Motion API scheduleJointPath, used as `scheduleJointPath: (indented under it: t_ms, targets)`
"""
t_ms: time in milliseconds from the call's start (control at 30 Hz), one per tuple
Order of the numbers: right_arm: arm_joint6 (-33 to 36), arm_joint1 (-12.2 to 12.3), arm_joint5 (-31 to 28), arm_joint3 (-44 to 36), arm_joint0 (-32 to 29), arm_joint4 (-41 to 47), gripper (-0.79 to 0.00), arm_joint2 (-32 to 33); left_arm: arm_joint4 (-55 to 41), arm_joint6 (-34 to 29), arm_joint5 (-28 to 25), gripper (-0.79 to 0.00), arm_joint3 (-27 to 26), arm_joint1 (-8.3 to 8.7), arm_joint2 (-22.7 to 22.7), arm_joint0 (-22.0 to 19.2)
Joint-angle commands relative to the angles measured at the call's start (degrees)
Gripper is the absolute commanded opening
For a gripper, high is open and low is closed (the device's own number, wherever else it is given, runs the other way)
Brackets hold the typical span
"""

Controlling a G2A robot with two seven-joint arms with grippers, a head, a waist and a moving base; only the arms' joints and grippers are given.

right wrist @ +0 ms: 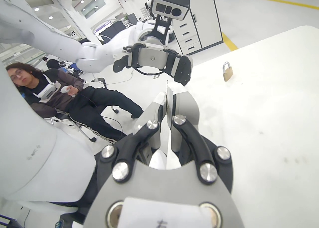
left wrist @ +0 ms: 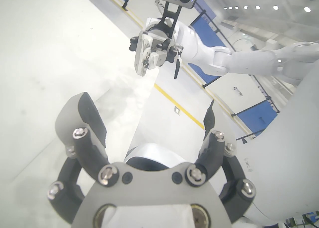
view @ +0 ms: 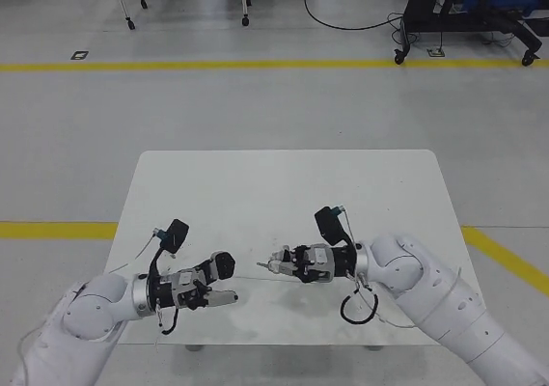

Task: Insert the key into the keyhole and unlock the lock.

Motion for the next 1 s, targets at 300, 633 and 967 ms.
scheduleJointPath:
  t_ms: [300, 633, 967]
  targets:
    - [14.1, 2.3, 0.0, -2.3, -0.7, 13.3, -0.785, 1.4, -7.9, -1.5, -0.4, -0.003, 6.9, -0.1, 7.6, -7.2]
    - [18.8, 0.1, 0.0, 2.4, 2.2, 17.4, -0.785, -0.7, -4.4, -0.2, -1.7, -0.105, 4.9, 0.84, 11.3, -8.0]
    - [18.8, -1.2, 0.0, 4.3, 4.0, 17.0, -0.785, -2.6, -2.5, 1.5, -0.6, -0.406, 4.6, 1.04, 11.6, -8.1]
